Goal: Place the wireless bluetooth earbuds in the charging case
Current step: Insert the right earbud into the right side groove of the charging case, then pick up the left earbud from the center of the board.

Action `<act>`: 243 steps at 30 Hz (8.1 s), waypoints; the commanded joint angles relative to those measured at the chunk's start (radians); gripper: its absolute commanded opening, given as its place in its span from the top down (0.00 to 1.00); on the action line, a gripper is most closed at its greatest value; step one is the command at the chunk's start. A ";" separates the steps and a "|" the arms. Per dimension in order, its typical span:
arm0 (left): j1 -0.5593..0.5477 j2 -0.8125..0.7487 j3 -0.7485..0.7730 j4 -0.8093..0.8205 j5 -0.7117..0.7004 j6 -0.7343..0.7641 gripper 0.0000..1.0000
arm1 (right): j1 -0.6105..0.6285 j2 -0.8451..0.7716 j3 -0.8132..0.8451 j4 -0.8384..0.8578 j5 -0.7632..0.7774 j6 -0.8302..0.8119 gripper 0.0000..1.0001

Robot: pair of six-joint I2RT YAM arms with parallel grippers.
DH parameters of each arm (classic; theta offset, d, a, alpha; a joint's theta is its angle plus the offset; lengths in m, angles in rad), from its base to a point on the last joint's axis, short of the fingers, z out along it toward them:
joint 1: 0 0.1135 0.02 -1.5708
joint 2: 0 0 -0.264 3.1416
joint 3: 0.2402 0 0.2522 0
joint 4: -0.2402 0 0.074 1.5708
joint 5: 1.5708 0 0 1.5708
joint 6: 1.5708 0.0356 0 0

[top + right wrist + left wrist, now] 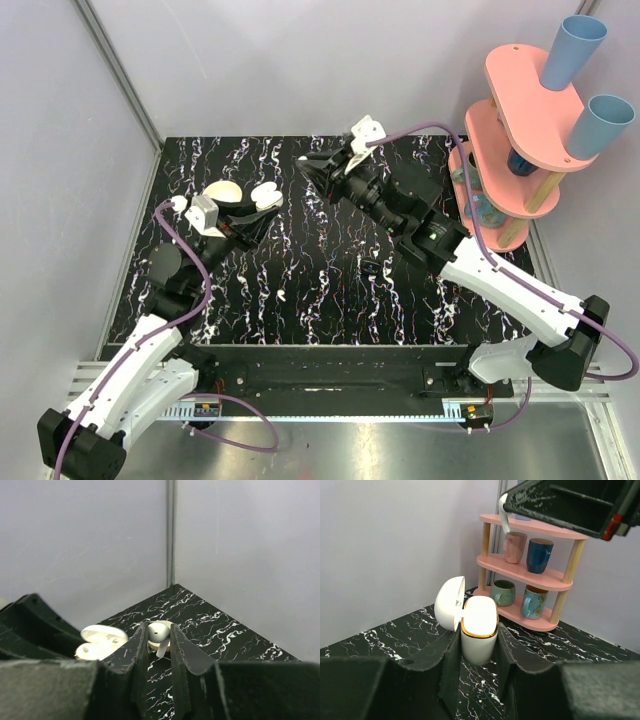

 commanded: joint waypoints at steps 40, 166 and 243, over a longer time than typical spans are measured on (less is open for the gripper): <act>-0.024 -0.018 0.044 0.101 -0.022 -0.028 1.00 | 0.109 0.088 0.020 0.052 -0.099 -0.076 0.77; -0.022 -0.573 -0.108 -0.434 -0.578 0.212 1.00 | 0.151 0.725 0.257 -0.785 0.047 0.718 0.31; 0.048 -0.728 -0.125 -0.557 -0.516 0.154 1.00 | 0.298 0.781 0.264 -0.754 0.423 0.855 0.28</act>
